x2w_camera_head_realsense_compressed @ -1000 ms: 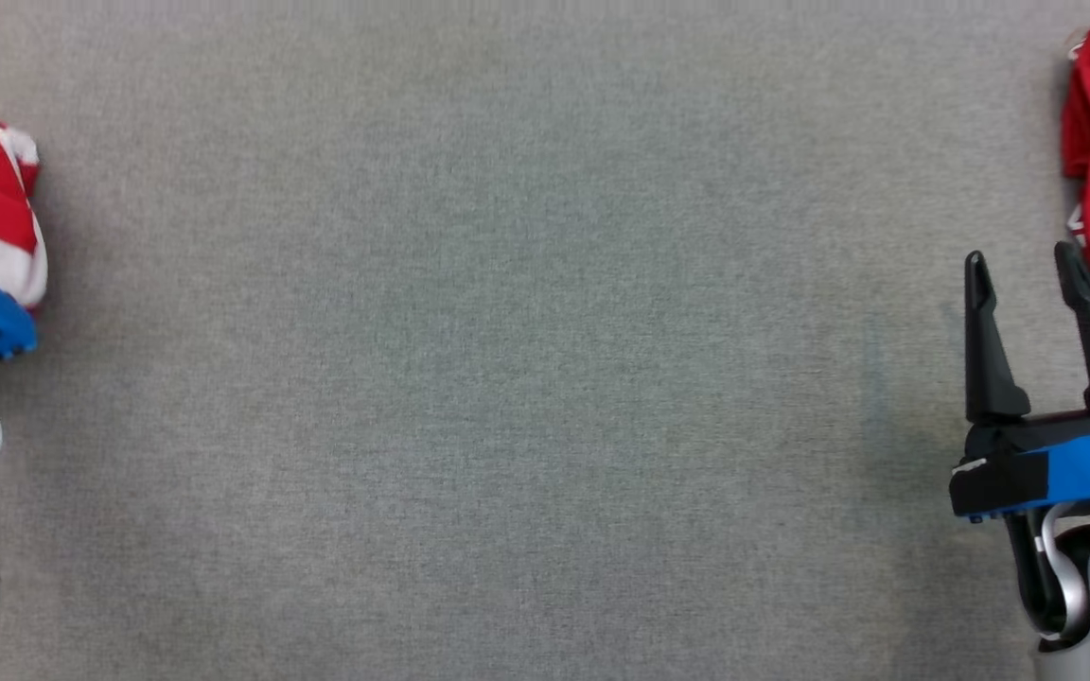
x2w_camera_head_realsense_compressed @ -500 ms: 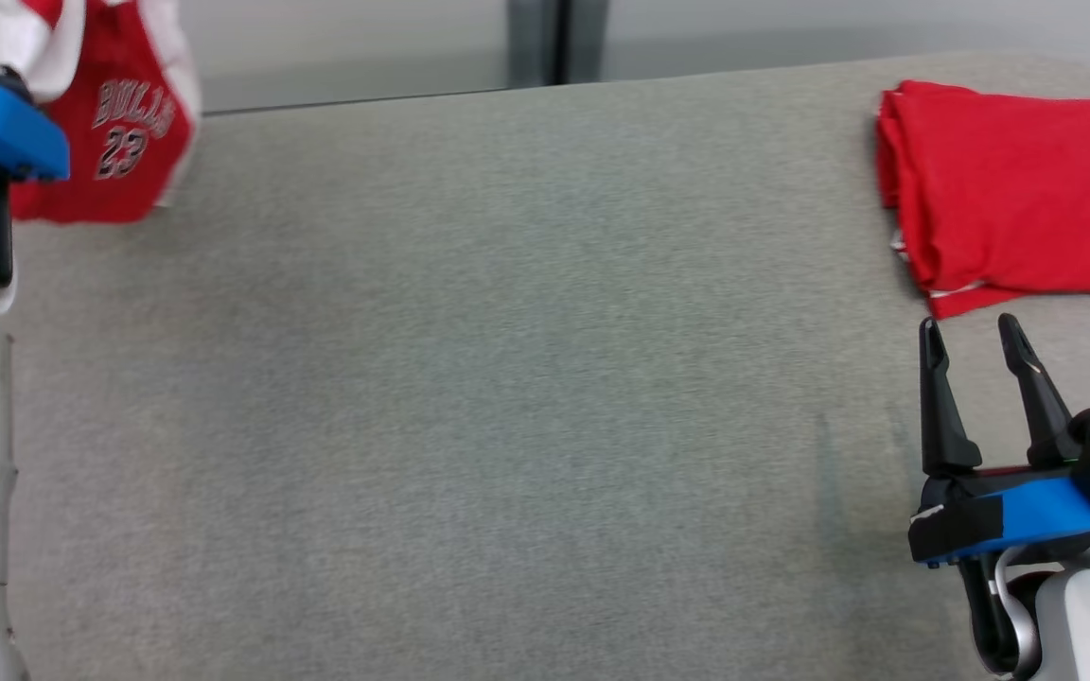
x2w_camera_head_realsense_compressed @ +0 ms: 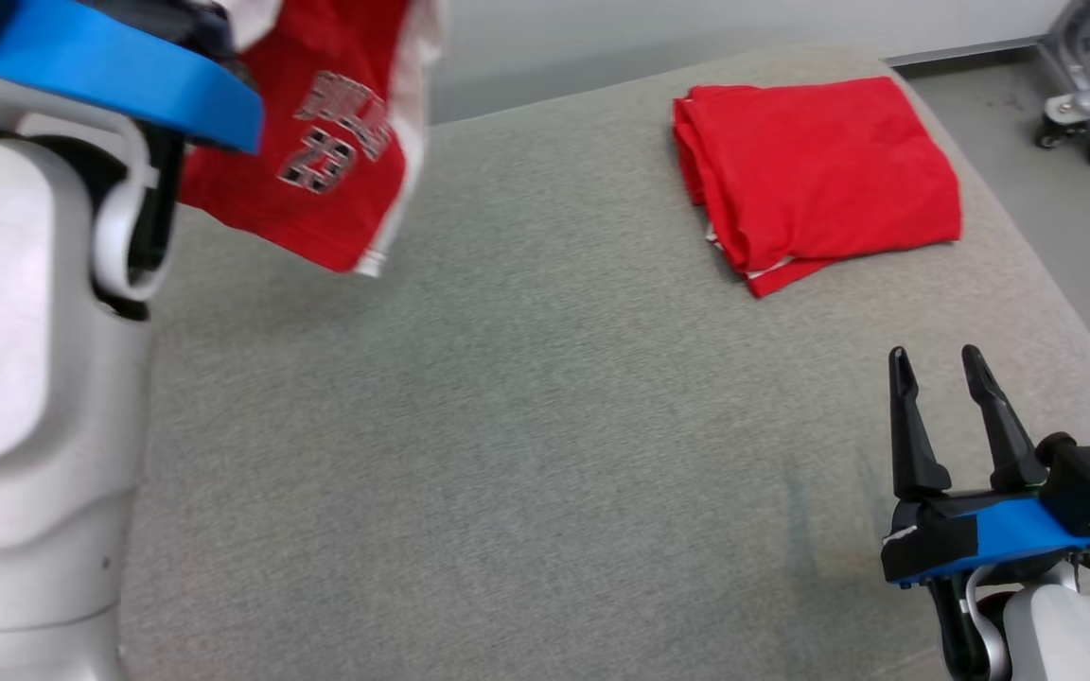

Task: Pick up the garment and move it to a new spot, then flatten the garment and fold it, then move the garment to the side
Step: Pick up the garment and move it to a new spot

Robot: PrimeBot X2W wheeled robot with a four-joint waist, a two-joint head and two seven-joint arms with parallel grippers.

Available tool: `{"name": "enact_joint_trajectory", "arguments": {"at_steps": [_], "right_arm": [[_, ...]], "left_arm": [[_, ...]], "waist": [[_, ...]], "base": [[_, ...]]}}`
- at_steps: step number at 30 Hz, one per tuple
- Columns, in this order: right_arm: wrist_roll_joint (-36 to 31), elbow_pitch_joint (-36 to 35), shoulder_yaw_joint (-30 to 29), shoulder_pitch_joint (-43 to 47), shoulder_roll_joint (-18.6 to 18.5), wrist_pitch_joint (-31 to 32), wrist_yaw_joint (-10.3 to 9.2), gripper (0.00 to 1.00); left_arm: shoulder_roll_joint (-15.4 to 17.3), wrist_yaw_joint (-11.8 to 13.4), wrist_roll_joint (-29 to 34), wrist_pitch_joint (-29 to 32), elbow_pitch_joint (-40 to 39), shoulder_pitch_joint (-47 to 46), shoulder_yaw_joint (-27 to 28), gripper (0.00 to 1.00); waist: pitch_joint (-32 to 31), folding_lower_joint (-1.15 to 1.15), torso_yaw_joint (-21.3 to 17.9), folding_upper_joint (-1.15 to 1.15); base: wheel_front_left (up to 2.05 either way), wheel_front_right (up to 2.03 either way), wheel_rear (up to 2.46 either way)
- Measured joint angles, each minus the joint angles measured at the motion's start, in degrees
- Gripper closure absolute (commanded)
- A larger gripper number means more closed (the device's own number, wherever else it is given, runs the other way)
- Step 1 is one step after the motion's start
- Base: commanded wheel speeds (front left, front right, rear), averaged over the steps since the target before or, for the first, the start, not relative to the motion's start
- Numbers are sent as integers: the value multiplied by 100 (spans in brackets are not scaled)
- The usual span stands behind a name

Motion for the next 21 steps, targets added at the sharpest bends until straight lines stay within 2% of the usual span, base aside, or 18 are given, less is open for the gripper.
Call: {"name": "enact_joint_trajectory", "arguments": {"at_steps": [7,21], "right_arm": [[78,175,63,6,0,-102,0,0],[80,260,155,-23,8,-143,0,0]], "left_arm": [[-265,73,-73,31,-145,602,-255,100],[-635,141,-203,-441,716,2694,-912,100]], "waist": [[-76,0,-191,0],[-51,1,243,0]], "base": [[0,0,0],[0,0,0]]}}
